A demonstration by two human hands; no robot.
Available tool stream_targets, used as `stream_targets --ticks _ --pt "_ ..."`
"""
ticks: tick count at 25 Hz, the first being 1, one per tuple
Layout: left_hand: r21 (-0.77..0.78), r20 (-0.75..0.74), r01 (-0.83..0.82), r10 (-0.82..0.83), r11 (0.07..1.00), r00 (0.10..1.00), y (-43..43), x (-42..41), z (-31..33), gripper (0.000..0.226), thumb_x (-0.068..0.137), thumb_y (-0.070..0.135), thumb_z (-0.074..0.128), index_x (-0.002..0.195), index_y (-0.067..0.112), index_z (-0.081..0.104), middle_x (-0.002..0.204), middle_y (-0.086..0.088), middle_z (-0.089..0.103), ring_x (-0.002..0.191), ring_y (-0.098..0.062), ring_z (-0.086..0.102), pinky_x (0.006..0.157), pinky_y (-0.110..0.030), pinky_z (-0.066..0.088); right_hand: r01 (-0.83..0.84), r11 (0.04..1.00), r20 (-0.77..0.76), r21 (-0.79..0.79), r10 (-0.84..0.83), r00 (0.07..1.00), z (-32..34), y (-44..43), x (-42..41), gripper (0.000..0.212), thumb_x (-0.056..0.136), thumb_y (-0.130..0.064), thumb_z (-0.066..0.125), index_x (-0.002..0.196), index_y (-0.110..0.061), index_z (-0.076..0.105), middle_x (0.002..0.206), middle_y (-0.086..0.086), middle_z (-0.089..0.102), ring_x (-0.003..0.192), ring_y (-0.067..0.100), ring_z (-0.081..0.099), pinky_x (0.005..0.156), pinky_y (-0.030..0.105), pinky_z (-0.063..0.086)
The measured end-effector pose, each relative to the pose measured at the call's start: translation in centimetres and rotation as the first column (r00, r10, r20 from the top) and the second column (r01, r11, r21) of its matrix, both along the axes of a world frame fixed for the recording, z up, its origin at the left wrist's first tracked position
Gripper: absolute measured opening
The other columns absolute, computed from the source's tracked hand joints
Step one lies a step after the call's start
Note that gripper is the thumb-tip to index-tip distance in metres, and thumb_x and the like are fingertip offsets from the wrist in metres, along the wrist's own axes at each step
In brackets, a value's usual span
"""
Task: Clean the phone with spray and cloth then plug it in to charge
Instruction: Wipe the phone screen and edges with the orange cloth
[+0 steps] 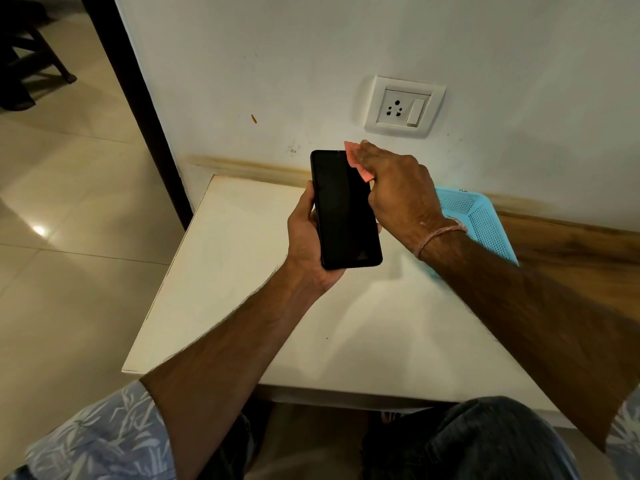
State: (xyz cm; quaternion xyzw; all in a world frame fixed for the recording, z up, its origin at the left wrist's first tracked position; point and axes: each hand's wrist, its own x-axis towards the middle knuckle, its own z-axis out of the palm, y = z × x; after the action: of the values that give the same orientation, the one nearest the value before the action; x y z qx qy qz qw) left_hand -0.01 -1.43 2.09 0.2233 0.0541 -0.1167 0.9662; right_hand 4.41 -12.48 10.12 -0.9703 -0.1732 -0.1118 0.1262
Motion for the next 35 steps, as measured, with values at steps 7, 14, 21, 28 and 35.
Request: stream_targets --ticks 7,14,21,28,35 --pt "0.043 -0.006 0.000 0.001 0.999 1.000 0.0 -0.1 -0.2 0.051 0.099 0.056 0.046 0.114 0.017 0.075 0.106 -0.012 0.073 0.090 -0.030 0.072 0.079 -0.044 0.060 0.067 0.980 -0.010 0.186 -0.067 0.998 0.1 0.4 -0.6 0.055 0.092 -0.005 0.055 0.142 -0.024 0.046 0.134 0.004 0.060 0.111 0.029 0.061 0.102 0.032 0.043" --pt "0.105 -0.020 0.002 0.000 0.994 1.000 0.4 -0.3 0.3 0.057 0.101 0.056 0.044 0.135 0.014 0.063 0.115 -0.012 0.068 0.100 -0.030 0.067 0.088 -0.042 0.057 0.059 0.980 -0.023 0.192 -0.055 0.998 -1.0 -0.7 -2.1 0.050 0.094 -0.014 0.055 0.142 -0.026 0.046 0.112 0.008 0.070 0.075 0.019 0.054 0.074 0.026 0.042" --pt "0.151 -0.016 0.005 -0.003 0.989 1.000 0.5 -0.1 0.4 0.059 0.101 0.058 0.041 0.133 0.014 0.064 0.122 -0.013 0.067 0.107 -0.032 0.066 0.097 -0.045 0.054 0.010 0.978 -0.041 0.207 -0.002 0.999 -2.0 -1.8 -5.1 0.060 0.087 0.001 0.054 0.142 -0.022 0.046 0.145 -0.003 0.049 0.132 0.020 0.047 0.111 0.030 0.033" --pt "0.075 0.049 0.023 -0.027 0.997 0.998 0.8 0.1 0.6 0.064 0.103 0.057 0.035 0.126 0.006 0.066 0.118 -0.020 0.063 0.102 -0.033 0.063 0.097 -0.043 0.051 -0.079 0.978 -0.075 0.192 0.095 0.993 -3.4 -3.1 -9.3 0.062 0.086 0.010 0.046 0.143 -0.012 0.043 0.152 0.004 0.037 0.143 0.023 0.032 0.118 0.044 0.025" --pt "0.051 0.023 0.029 -0.030 0.998 0.999 0.6 -0.3 1.2 0.069 0.102 0.059 0.035 0.135 0.003 0.059 0.114 -0.021 0.063 0.090 -0.032 0.062 0.085 -0.043 0.053 -0.084 0.990 -0.073 0.110 0.092 0.993 -4.9 -3.8 -12.6 0.063 0.086 0.014 0.051 0.143 -0.008 0.039 0.151 0.008 0.036 0.143 0.025 0.031 0.119 0.043 0.025"
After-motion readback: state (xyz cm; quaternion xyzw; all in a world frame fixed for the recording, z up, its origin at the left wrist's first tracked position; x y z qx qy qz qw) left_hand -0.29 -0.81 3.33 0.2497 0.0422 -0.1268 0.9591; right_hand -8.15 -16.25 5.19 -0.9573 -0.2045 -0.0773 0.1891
